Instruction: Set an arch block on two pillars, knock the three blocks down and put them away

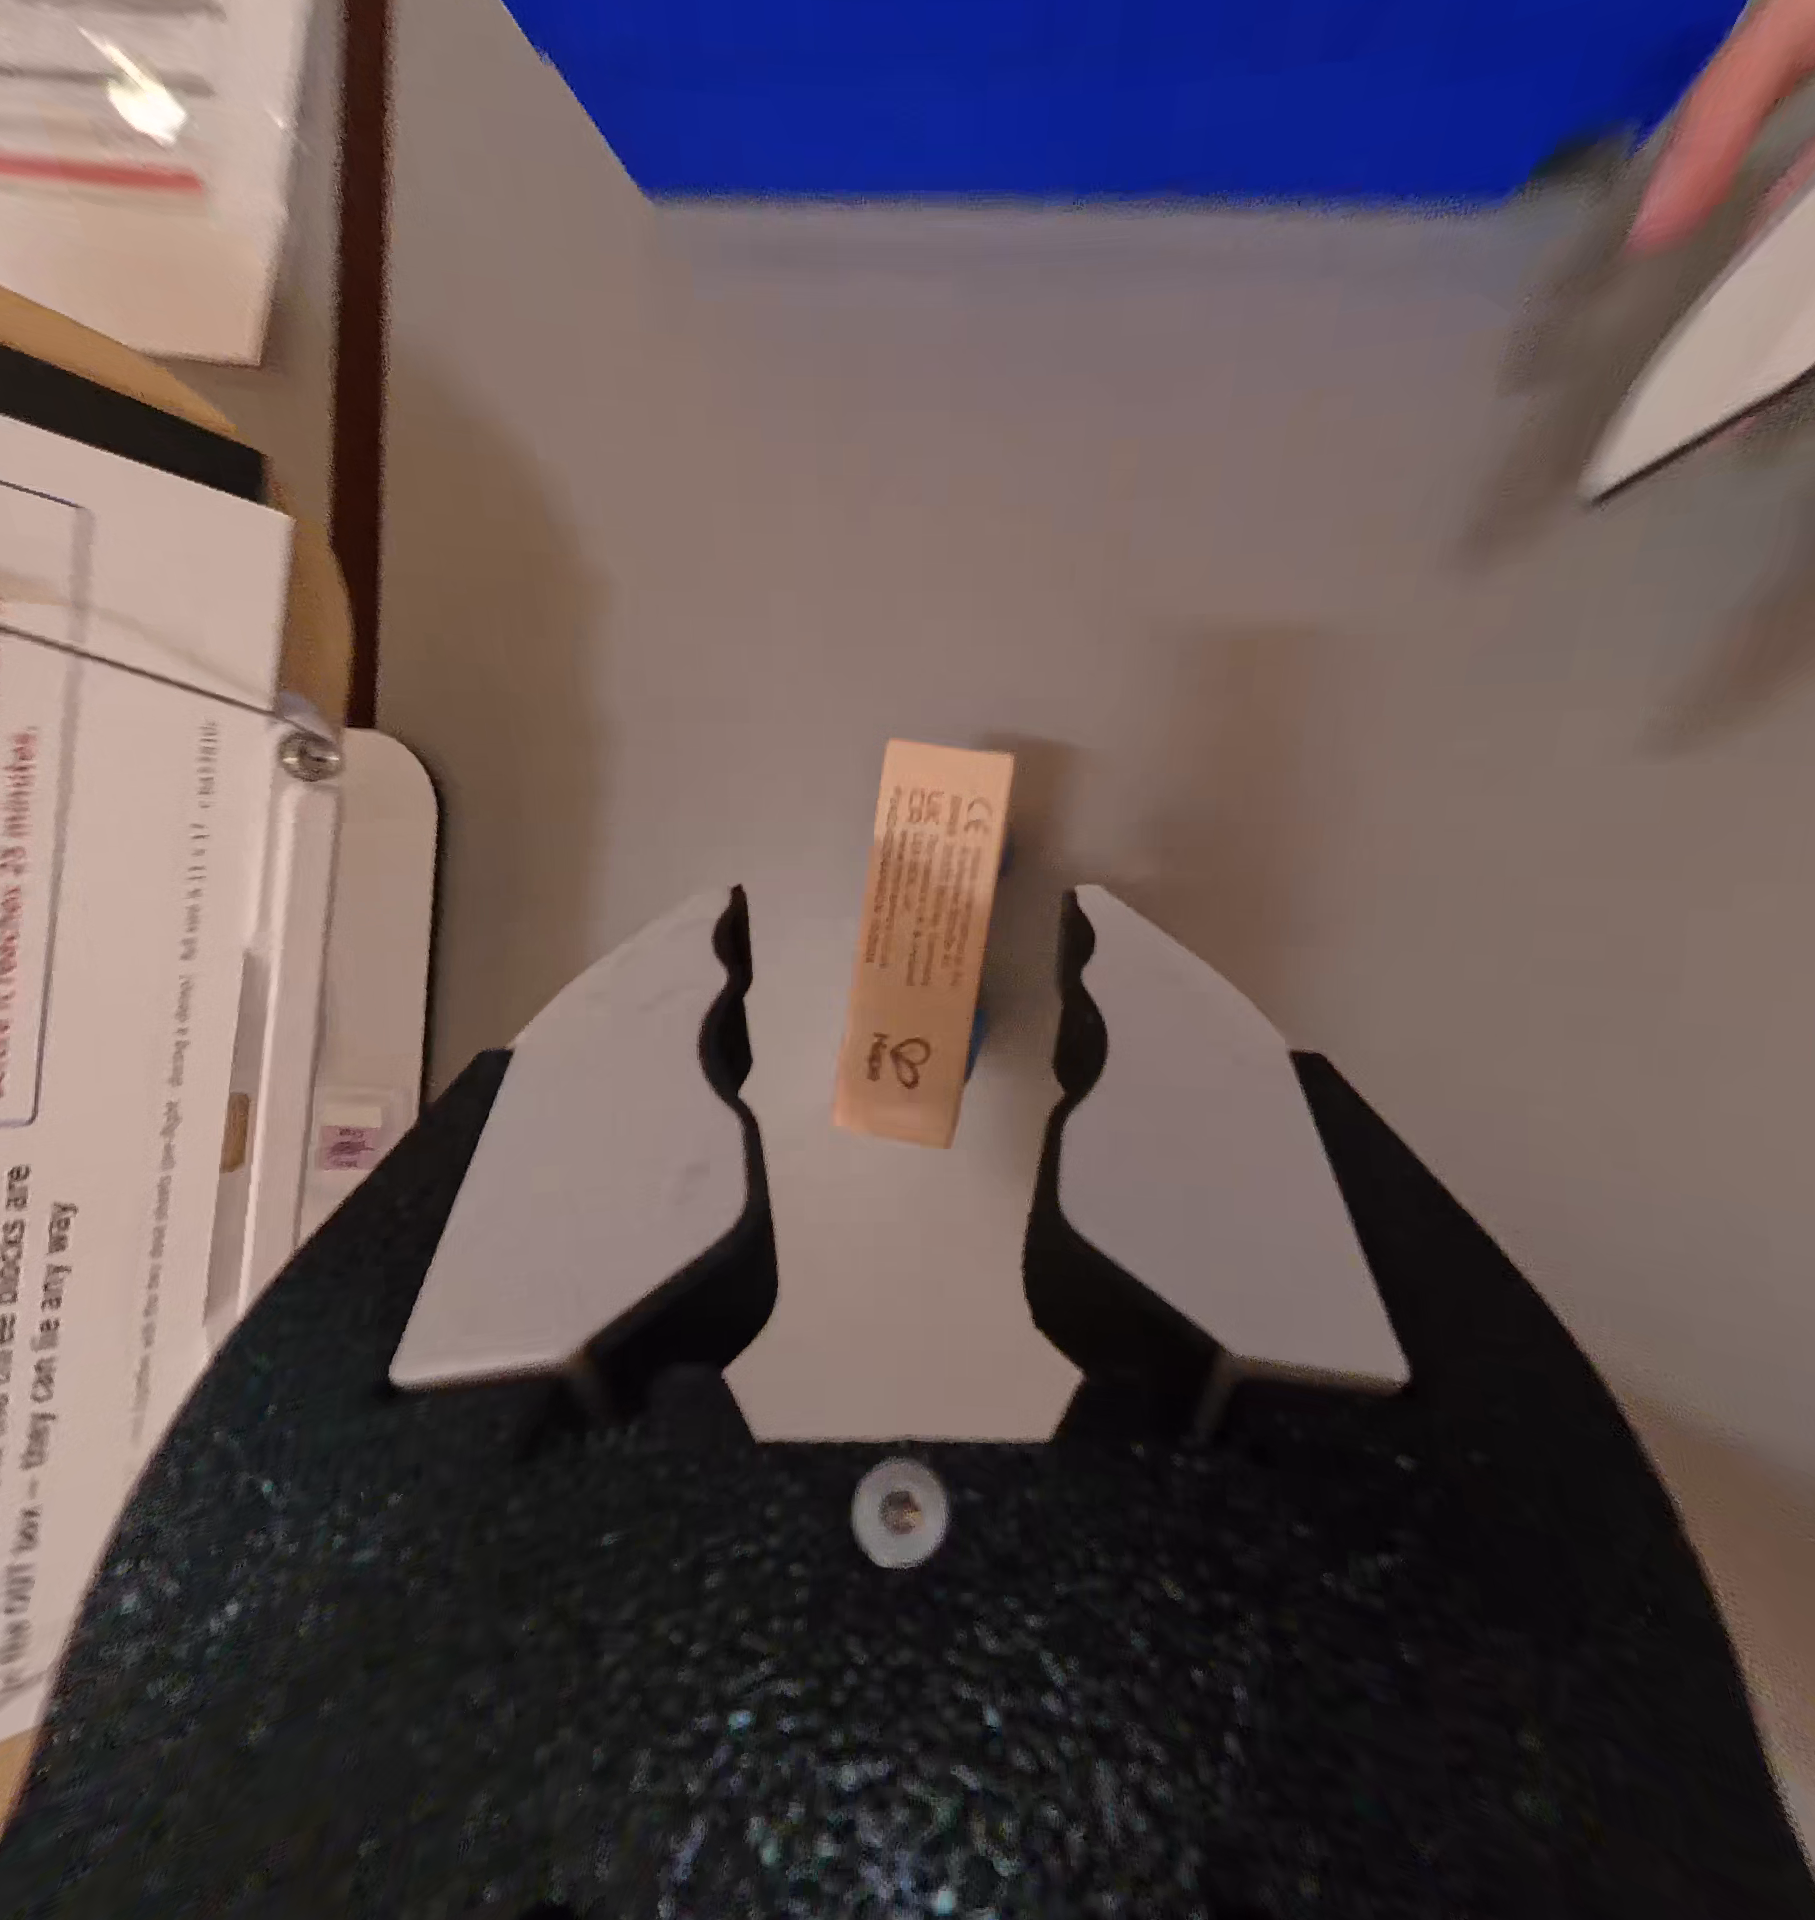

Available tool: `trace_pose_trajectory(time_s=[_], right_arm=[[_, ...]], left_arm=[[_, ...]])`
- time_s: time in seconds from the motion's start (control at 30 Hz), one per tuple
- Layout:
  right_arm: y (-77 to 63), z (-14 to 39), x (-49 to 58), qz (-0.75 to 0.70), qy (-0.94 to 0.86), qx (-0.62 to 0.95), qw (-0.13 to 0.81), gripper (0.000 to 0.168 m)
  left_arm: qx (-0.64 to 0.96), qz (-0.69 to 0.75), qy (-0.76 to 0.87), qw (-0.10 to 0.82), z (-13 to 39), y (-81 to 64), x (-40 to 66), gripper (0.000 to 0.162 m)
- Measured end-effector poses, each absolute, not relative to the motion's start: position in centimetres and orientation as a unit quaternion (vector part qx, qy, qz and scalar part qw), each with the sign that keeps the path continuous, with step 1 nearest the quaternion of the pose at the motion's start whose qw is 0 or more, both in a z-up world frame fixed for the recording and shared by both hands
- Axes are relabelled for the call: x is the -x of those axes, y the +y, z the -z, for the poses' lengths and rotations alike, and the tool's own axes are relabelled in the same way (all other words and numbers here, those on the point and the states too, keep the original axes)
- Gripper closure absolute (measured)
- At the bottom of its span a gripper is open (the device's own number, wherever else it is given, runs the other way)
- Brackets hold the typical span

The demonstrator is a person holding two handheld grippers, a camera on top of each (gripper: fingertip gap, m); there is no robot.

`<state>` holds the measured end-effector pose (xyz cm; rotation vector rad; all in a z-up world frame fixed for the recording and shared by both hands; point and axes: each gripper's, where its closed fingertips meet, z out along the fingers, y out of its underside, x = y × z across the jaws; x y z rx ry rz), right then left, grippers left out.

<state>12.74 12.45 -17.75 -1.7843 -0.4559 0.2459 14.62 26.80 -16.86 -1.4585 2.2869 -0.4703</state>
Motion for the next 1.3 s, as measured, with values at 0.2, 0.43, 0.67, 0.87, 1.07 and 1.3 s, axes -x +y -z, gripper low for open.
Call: trace_pose_trajectory(time_s=[0.2, 0.43, 0.67, 0.87, 1.07, 1.3], right_arm=[[14.1, 18.4, -14.0, -0.079, -0.13, 0.792, 0.592, 0.103], [19.1, 20.4, -16.7, -0.01, -0.032, 0.832, 0.554, 0.167], [22.9, 24.5, -21.3, 0.074, 0.082, 0.871, 0.479, 0.168], [25.6, 26.2, -22.2, 0.095, 0.127, 0.887, 0.433, 0.168], [30.3, 24.3, -12.9, 0.041, -0.05, 0.887, 0.457, 0.168], [28.2, 21.9, -11.1, 0.164, -0.143, 0.874, 0.435, 0.168]], left_arm=[[0.591, 0.34, 0.68, 0.27, 11.8, 25.2, -11.7, 0.105], [0.673, 0.441, 0.463, 0.372, 14.1, 23.6, -3.4, 0.111], [0.68, 0.416, 0.443, 0.41, 17.9, 19.3, 2.4, 0.11], [0.685, 0.398, 0.454, 0.408, 19.3, 17.8, 5.6, 0.11], [0.682, 0.413, 0.442, 0.411, 19.0, 17.1, 7.4, 0.11], [0.68, 0.393, 0.463, 0.412, 19.6, 16.0, 8.4, 0.11]])
